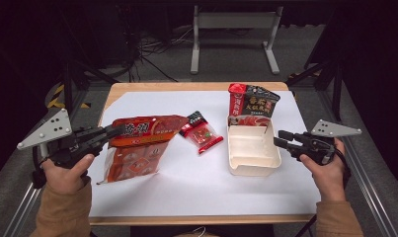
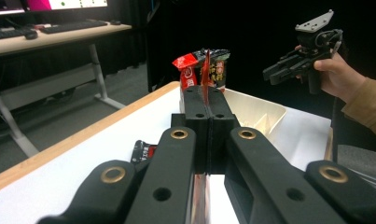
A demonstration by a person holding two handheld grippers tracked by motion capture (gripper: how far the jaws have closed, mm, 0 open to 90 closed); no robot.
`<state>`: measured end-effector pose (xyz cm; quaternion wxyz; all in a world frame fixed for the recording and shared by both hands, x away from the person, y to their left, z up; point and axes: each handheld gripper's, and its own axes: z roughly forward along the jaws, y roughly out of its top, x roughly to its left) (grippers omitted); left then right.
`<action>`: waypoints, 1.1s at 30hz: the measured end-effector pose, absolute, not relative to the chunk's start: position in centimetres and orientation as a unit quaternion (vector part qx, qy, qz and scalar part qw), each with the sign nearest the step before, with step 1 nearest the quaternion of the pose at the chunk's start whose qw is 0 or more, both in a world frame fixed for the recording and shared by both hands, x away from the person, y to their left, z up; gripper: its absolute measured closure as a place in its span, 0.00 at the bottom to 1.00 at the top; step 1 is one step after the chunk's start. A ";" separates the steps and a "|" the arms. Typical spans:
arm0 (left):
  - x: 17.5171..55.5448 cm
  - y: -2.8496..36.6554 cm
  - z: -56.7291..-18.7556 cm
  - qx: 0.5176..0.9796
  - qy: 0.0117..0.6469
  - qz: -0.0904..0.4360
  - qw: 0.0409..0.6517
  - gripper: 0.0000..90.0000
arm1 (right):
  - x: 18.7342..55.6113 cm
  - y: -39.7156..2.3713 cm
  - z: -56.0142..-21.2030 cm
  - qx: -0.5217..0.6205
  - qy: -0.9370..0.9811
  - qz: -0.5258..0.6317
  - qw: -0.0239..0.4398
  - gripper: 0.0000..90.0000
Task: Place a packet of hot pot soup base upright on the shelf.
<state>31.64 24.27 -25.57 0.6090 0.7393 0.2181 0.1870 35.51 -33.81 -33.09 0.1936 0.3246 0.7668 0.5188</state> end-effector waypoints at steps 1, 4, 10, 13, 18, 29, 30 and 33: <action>31.7 24.2 -25.6 0.738 0.219 0.187 0.611 1.00 | 35.6 -33.5 -33.1 0.323 0.766 0.520 0.194 0.68; 31.7 24.1 -25.6 0.734 0.220 0.186 0.615 1.00 | 35.6 -33.1 -33.1 0.320 0.766 0.522 0.194 0.65; 31.6 23.1 -25.4 0.737 0.208 0.178 0.618 1.00 | 35.5 -31.3 -32.7 0.302 0.765 0.536 0.191 0.61; 31.5 22.4 -25.4 0.741 0.202 0.172 0.617 1.00 | 35.5 -29.9 -32.2 0.288 0.770 0.536 0.192 0.61; 31.5 21.5 -25.4 0.744 0.193 0.166 0.617 1.00 | 35.4 -27.8 -31.4 0.263 0.773 0.549 0.179 0.59; 31.6 19.6 -25.3 0.745 0.175 0.155 0.625 1.00 | 35.8 -23.4 -30.0 0.207 0.773 0.576 0.165 0.53; 31.6 19.4 -25.2 0.744 0.174 0.153 0.627 1.00 | 35.8 -23.0 -29.8 0.203 0.775 0.576 0.164 0.52; 31.5 19.0 -25.2 0.743 0.170 0.151 0.630 1.00 | 36.0 -22.0 -29.5 0.194 0.780 0.573 0.162 0.51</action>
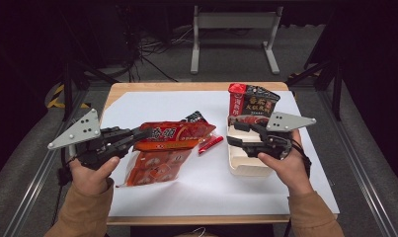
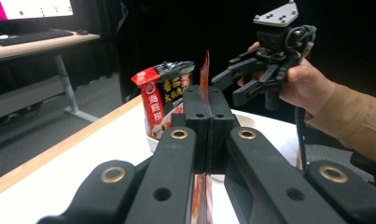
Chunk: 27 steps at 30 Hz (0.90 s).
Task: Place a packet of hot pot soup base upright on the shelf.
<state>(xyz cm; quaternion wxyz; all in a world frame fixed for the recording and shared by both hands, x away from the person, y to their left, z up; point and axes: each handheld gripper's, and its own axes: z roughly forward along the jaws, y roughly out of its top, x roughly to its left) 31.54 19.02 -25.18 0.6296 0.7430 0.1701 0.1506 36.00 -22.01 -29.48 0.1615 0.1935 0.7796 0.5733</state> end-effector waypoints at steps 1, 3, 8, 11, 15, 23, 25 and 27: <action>31.5 18.9 -25.2 0.742 0.170 0.149 0.631 1.00 | 36.1 -21.7 -29.4 0.190 0.780 0.575 0.160 0.51; 31.5 18.7 -25.1 0.744 0.165 0.148 0.631 1.00 | 36.2 -21.3 -29.3 0.186 0.779 0.578 0.153 0.51; 31.5 17.9 -25.0 0.743 0.158 0.142 0.634 1.00 | 36.3 -20.3 -29.3 0.172 0.773 0.595 0.137 0.50; 31.6 17.2 -25.0 0.744 0.153 0.137 0.636 1.00 | 36.4 -19.6 -29.4 0.165 0.772 0.600 0.133 0.50; 31.8 16.7 -25.1 0.744 0.149 0.133 0.638 1.00 | 36.4 -19.1 -29.5 0.161 0.773 0.599 0.130 0.50; 32.1 15.6 -25.3 0.743 0.145 0.124 0.641 1.00 | 36.5 -18.1 -29.7 0.147 0.777 0.600 0.118 0.52; 32.1 15.5 -25.2 0.743 0.141 0.124 0.643 1.00 | 36.5 -17.9 -29.8 0.142 0.780 0.598 0.121 0.55; 32.2 15.4 -25.3 0.741 0.140 0.124 0.646 1.00 | 36.5 -17.6 -29.8 0.134 0.782 0.597 0.120 0.60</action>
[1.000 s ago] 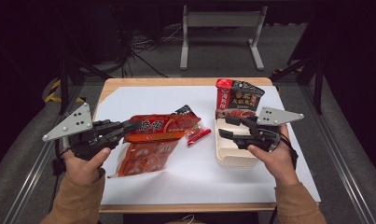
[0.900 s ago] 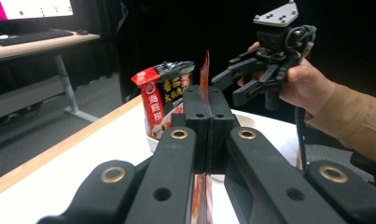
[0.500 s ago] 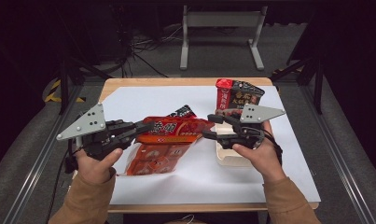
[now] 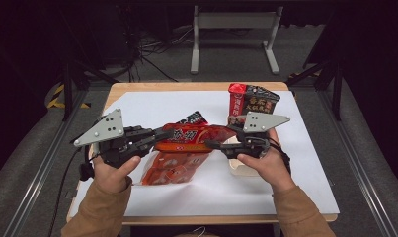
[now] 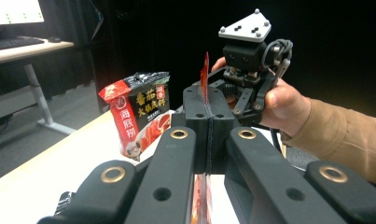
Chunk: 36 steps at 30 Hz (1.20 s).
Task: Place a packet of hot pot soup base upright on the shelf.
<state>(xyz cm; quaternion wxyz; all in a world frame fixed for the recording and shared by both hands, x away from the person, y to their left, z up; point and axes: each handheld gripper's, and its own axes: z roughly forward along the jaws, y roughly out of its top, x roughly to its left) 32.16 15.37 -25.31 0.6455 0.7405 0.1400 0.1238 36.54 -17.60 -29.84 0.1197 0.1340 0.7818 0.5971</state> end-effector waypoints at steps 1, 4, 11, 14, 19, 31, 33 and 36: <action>32.2 15.4 -25.3 0.741 0.140 0.122 0.646 1.00 | 36.5 -17.5 -29.9 0.131 0.783 0.596 0.120 0.62; 32.3 15.4 -25.5 0.739 0.141 0.122 0.647 1.00 | 36.5 -17.3 -29.9 0.120 0.784 0.599 0.110 0.70; 32.4 15.6 -25.5 0.739 0.147 0.130 0.645 1.00 | 36.1 -17.1 -29.6 0.093 0.798 0.587 0.105 0.95; 32.5 15.7 -25.5 0.737 0.150 0.132 0.646 1.00 | 35.8 -17.0 -29.3 0.090 0.804 0.577 0.109 0.98; 32.5 16.0 -25.5 0.732 0.148 0.132 0.652 1.00 | 35.4 -17.1 -28.5 0.094 0.800 0.581 0.116 0.99; 32.9 16.4 -25.7 0.727 0.156 0.132 0.655 0.99 | 34.7 -17.5 -26.7 0.101 0.794 0.589 0.115 1.00; 33.1 16.4 -25.9 0.727 0.160 0.131 0.655 0.97 | 34.6 -17.5 -26.3 0.102 0.794 0.589 0.112 1.00; 33.3 16.4 -26.0 0.728 0.164 0.127 0.654 0.95 | 34.5 -17.5 -26.1 0.103 0.795 0.588 0.110 1.00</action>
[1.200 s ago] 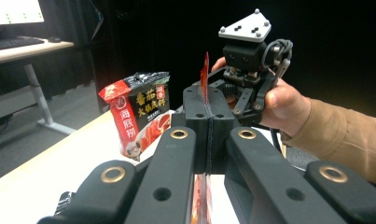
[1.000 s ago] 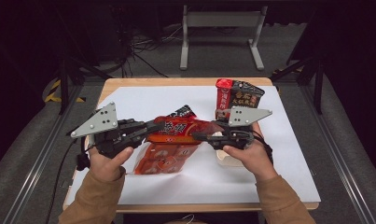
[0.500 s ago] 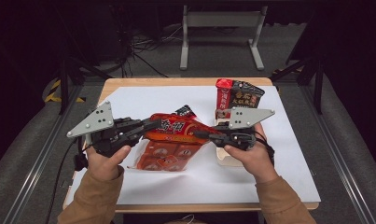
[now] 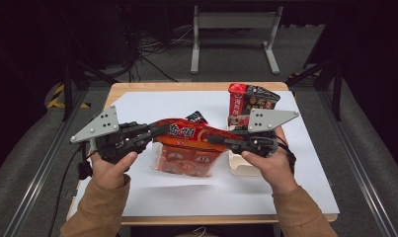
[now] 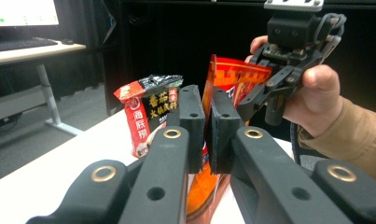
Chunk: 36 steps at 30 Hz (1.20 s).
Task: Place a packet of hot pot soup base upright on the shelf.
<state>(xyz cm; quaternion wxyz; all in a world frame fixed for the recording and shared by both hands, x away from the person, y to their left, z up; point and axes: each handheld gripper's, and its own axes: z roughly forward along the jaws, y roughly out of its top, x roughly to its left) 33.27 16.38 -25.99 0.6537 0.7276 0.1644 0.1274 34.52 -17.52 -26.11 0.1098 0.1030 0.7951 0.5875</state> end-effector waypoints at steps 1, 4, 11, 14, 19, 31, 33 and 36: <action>33.3 16.3 -26.1 0.728 0.166 0.129 0.653 0.93 | 34.5 -17.5 -25.9 0.103 0.796 0.587 0.109 1.00; 33.4 16.1 -26.2 0.734 0.174 0.140 0.641 0.87 | 34.1 -17.4 -25.1 0.107 0.803 0.576 0.111 1.00; 34.1 16.6 -26.5 0.734 0.195 0.141 0.635 0.67 | 33.8 -18.0 -23.3 0.119 0.810 0.560 0.126 1.00; 34.5 16.9 -26.7 0.732 0.205 0.141 0.634 0.63 | 33.7 -18.4 -22.7 0.121 0.811 0.558 0.131 1.00; 35.1 17.3 -27.2 0.730 0.220 0.140 0.631 0.59 | 33.6 -19.1 -21.4 0.129 0.811 0.552 0.146 1.00; 36.2 17.9 -27.9 0.734 0.239 0.136 0.621 0.54 | 33.9 -21.0 -18.6 0.151 0.807 0.542 0.178 1.00; 36.4 18.0 -28.1 0.734 0.240 0.132 0.621 0.54 | 33.9 -21.1 -18.4 0.153 0.807 0.541 0.180 1.00; 36.7 18.1 -28.3 0.733 0.240 0.132 0.622 0.52 | 34.2 -21.6 -17.9 0.158 0.806 0.538 0.189 1.00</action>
